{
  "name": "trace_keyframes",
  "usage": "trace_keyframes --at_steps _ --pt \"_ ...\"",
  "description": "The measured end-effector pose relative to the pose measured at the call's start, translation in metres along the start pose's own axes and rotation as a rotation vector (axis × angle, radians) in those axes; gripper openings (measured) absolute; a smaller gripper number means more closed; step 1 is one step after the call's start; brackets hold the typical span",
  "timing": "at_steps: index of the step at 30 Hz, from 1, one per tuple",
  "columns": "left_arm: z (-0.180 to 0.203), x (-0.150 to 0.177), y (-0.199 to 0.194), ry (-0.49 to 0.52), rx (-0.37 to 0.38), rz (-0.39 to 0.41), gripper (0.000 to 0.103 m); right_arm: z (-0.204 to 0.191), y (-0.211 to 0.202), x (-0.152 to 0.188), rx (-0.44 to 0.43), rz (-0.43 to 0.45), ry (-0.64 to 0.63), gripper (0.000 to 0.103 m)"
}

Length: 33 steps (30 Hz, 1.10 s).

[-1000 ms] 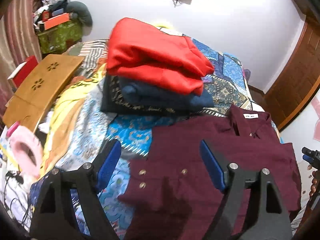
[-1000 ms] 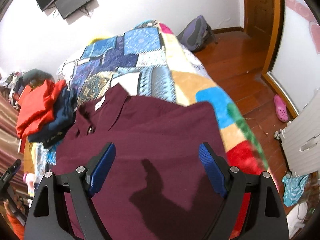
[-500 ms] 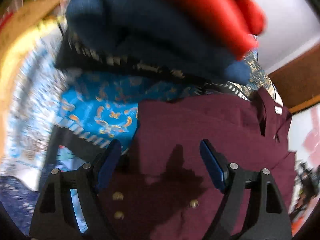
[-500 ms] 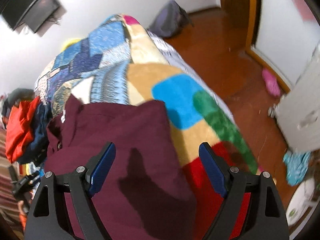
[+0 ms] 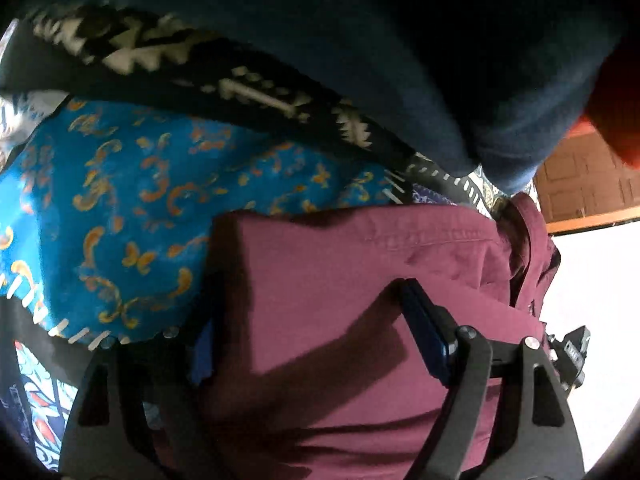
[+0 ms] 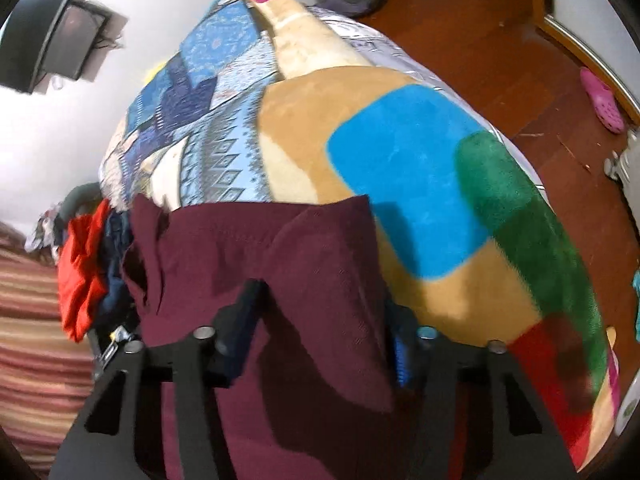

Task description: Fold large clothes

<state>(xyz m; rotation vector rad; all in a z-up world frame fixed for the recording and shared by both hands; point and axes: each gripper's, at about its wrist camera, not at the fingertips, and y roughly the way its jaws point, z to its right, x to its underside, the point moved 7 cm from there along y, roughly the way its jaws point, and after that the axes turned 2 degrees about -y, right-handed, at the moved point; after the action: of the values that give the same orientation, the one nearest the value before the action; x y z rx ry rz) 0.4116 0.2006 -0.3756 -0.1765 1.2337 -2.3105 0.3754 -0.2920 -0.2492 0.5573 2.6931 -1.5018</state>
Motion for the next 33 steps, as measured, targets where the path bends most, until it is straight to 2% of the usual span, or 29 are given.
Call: trace_keyframes --at_steps 1,2,3,5,7,12,15,17,24,29,33 --pt "0.004 0.001 0.000 0.019 -0.014 0.009 0.064 0.000 -0.002 0.000 0.004 0.007 -0.004 0.032" --pt "0.010 0.001 0.001 0.045 -0.026 0.012 0.054 -0.003 -0.007 0.001 -0.005 0.023 -0.007 0.027" --pt "0.015 0.004 -0.002 0.074 -0.051 0.025 0.050 -0.005 -0.013 0.003 -0.019 0.036 -0.008 0.017" --pt "0.024 0.010 -0.009 0.139 -0.122 0.057 0.024 -0.011 -0.024 0.004 -0.028 0.064 -0.013 0.012" --pt "0.034 0.015 -0.020 0.196 -0.170 0.083 0.010 -0.016 -0.035 0.005 0.043 0.085 -0.022 0.011" --pt "0.071 0.023 -0.063 0.297 -0.216 0.191 0.007 -0.046 -0.065 -0.003 0.114 0.196 -0.108 0.008" --pt "0.107 0.036 -0.103 0.389 -0.167 0.261 0.006 -0.068 -0.091 -0.009 0.093 0.269 -0.164 0.007" --pt "0.127 0.041 -0.126 0.435 -0.176 0.313 0.006 -0.084 -0.104 -0.015 0.092 0.293 -0.199 0.007" --pt "0.157 0.024 -0.196 0.467 -0.159 0.485 0.005 -0.130 -0.120 -0.040 0.121 0.365 -0.310 0.006" --pt "0.148 0.001 -0.188 0.458 -0.210 0.483 0.005 -0.126 -0.097 -0.061 0.113 0.340 -0.293 0.006" --pt "0.125 -0.015 -0.151 0.427 -0.274 0.415 0.008 -0.105 -0.054 -0.064 0.194 0.263 -0.288 0.006"
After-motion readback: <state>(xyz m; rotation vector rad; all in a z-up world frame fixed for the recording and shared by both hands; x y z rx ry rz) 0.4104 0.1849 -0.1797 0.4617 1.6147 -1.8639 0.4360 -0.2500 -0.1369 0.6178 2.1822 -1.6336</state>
